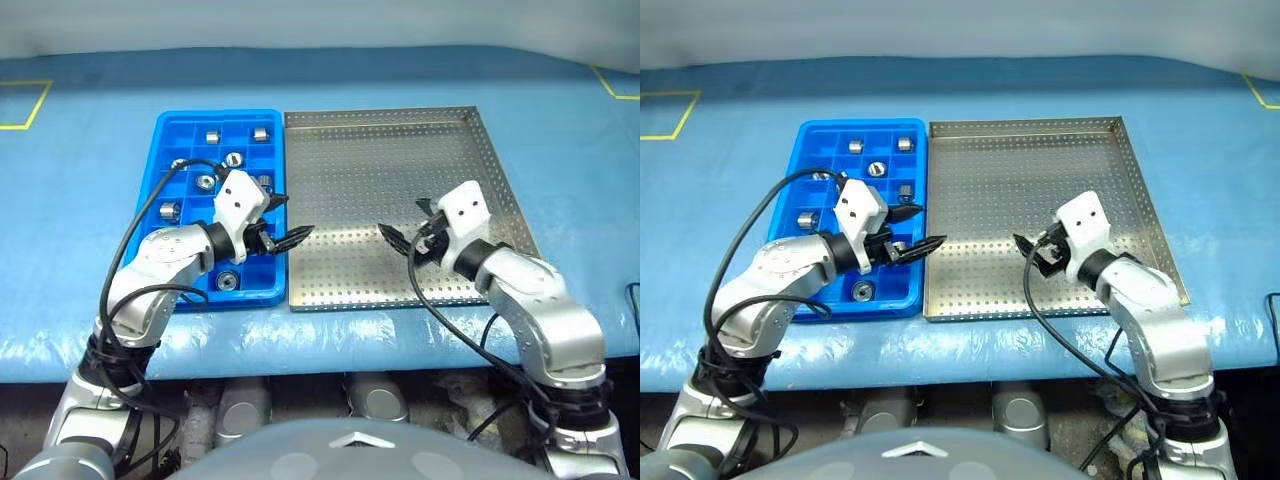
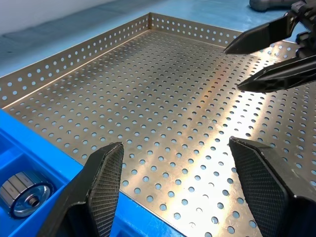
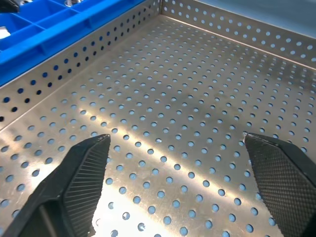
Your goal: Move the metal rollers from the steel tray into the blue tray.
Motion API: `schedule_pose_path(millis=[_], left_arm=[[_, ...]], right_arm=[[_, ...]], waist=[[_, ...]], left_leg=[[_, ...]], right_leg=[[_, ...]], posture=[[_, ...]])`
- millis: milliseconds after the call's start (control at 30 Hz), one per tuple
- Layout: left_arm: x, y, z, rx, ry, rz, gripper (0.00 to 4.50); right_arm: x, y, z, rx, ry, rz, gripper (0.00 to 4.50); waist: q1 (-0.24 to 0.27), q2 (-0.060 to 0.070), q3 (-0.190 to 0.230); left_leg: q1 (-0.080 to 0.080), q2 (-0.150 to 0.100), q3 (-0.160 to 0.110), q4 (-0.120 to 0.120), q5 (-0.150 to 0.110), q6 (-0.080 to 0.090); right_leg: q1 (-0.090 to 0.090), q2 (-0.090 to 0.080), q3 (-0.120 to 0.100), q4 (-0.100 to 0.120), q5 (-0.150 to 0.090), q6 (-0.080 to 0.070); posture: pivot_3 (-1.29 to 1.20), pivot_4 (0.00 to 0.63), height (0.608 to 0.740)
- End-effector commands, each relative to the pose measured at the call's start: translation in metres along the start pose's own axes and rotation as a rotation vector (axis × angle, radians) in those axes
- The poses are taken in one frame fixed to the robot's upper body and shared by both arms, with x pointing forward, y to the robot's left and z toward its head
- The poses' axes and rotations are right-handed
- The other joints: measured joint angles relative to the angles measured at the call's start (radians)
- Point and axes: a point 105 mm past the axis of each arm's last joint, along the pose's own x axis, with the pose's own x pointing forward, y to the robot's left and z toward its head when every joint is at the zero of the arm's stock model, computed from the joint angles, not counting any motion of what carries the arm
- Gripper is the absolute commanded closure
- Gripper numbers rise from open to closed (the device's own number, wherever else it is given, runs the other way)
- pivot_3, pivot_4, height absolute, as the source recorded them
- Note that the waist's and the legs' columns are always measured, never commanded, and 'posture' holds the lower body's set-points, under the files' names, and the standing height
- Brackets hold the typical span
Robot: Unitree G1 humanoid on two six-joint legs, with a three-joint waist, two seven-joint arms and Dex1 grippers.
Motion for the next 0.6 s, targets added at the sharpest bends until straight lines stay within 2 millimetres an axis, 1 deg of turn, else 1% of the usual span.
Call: schedule_pose_path(millis=[33,133,200,400,600], left_arm=[[-0.008,0.013,0.012,0.057,-0.027,0.031,0.81],[-0.01,0.019,0.017,0.07,-0.041,0.048,0.81],[-0.009,0.018,0.02,0.075,-0.048,0.045,0.81],[-0.006,0.012,0.018,0.07,-0.05,0.032,0.81],[-0.006,0.012,0.018,0.066,-0.053,0.047,0.81]], right_arm=[[-0.006,-0.007,0.027,0.003,-0.136,-0.059,0.01],[-0.005,-0.003,0.022,-0.037,-0.104,-0.033,0.01],[-0.003,-0.001,0.019,-0.033,-0.096,-0.032,0.01],[0.002,-0.001,0.014,-0.018,-0.082,-0.042,0.01],[0.004,0.001,0.013,-0.021,-0.076,-0.03,0.01]], waist=[[-0.008,0.0,0.0],[-0.01,0.0,0.0],[-0.009,0.0,0.0],[-0.008,0.0,0.0],[-0.007,0.0,0.0]], left_leg=[[0.0,0.0,0.0,0.001,0.0,0.0],[-0.001,0.0,0.0,0.004,0.0,0.0],[-0.001,-0.001,0.001,0.004,0.0,0.0],[-0.002,-0.001,0.001,0.003,0.0,0.0],[-0.001,-0.001,0.001,0.003,0.0,0.0]], right_leg=[[0.0,0.0,0.0,0.0,0.0,0.0],[0.001,0.0,0.001,0.001,0.001,0.002],[0.001,-0.001,0.001,0.001,0.001,0.002],[0.001,-0.001,0.001,0.0,0.001,0.002],[0.001,-0.001,0.001,0.0,0.001,0.002]], posture=[[-0.12,0.15,0.74],[-0.11,0.15,0.74],[-0.11,0.15,0.74],[-0.1,0.15,0.74],[-0.07,0.15,0.74]])
